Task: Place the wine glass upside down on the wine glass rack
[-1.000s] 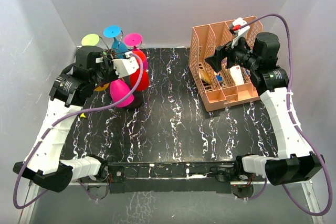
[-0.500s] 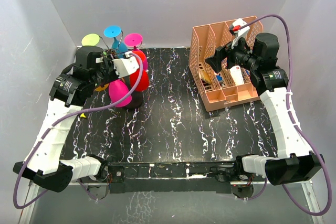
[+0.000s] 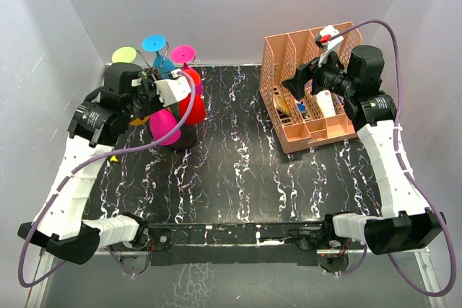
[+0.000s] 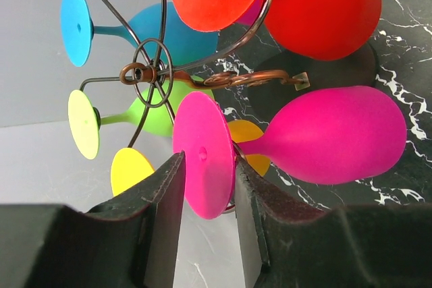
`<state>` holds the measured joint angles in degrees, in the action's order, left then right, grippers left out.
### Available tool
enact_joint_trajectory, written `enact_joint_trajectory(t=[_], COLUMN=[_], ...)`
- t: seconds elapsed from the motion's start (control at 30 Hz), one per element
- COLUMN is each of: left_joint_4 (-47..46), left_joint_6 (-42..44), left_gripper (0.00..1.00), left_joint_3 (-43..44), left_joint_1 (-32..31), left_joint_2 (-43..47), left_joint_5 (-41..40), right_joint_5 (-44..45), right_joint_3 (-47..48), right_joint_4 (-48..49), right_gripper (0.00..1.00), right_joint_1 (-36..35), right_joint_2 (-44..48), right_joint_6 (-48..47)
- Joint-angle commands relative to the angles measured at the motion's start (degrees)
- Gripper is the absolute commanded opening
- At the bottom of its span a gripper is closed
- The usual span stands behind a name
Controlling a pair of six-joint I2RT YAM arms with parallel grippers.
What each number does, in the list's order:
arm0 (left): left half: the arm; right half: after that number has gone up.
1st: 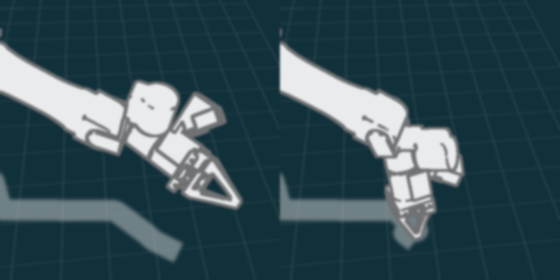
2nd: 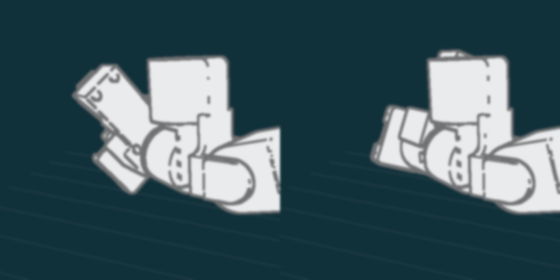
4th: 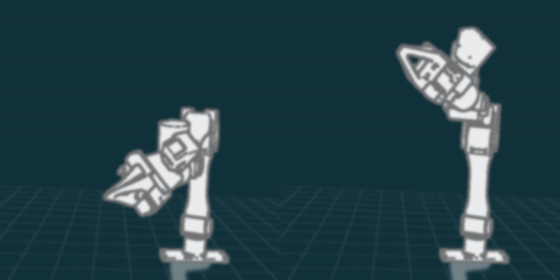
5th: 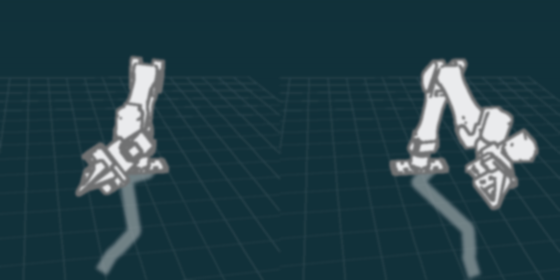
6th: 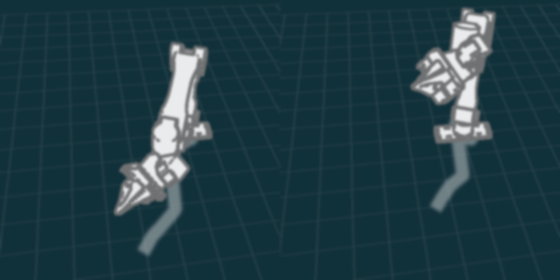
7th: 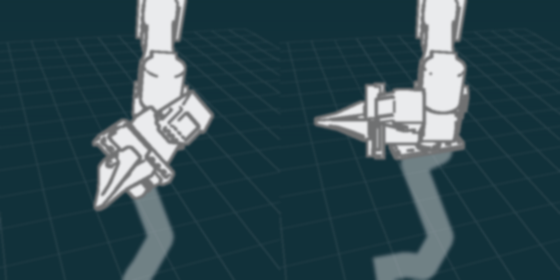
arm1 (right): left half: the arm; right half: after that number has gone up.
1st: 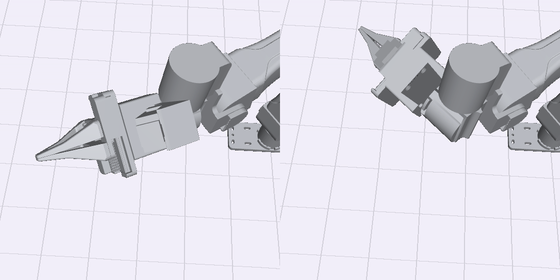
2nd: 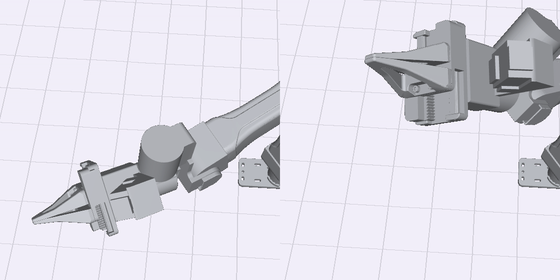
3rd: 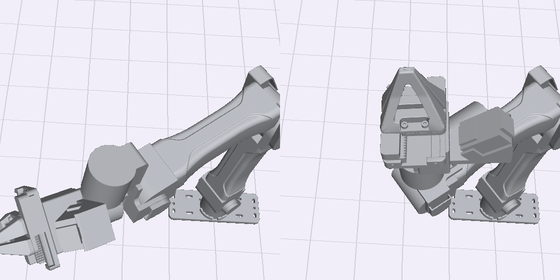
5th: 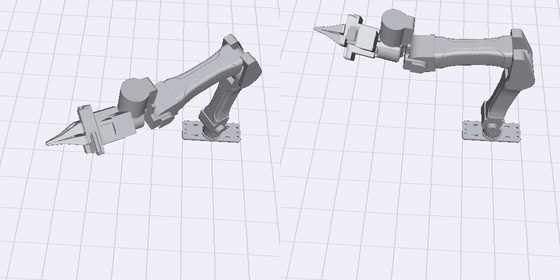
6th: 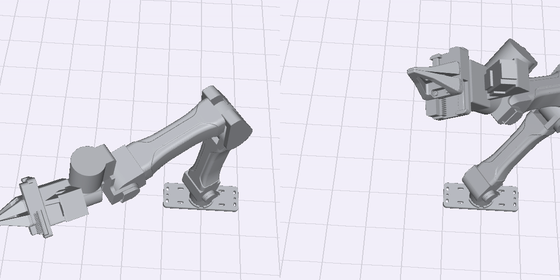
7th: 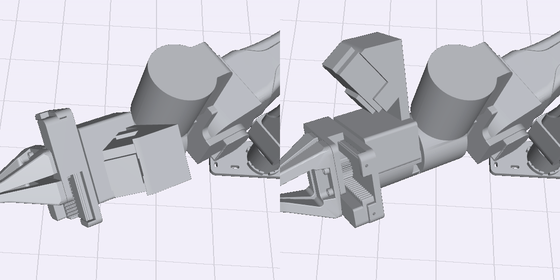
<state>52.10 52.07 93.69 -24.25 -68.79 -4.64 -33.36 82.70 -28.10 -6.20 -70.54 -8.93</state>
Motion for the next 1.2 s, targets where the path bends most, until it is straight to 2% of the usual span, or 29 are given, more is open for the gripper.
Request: enact_joint_trajectory(t=[0.0,1.17], left_joint_4=[-1.56,-6.22], left_joint_6=[-0.44,-5.40], left_gripper=[0.34,0.43], left_joint_3=[-0.41,-3.57], left_joint_1=[-0.27,-0.27], left_joint_2=[1.20,1.35], left_joint_5=[0.96,1.82], right_joint_5=[-0.65,-0.74], right_joint_3=[0.07,-0.78], right_joint_4=[3.54,3.92], right_gripper=[0.89,0.90], right_joint_1=[0.47,0.75], right_joint_2=[1.58,1.91], right_joint_6=[0.23,0.06])
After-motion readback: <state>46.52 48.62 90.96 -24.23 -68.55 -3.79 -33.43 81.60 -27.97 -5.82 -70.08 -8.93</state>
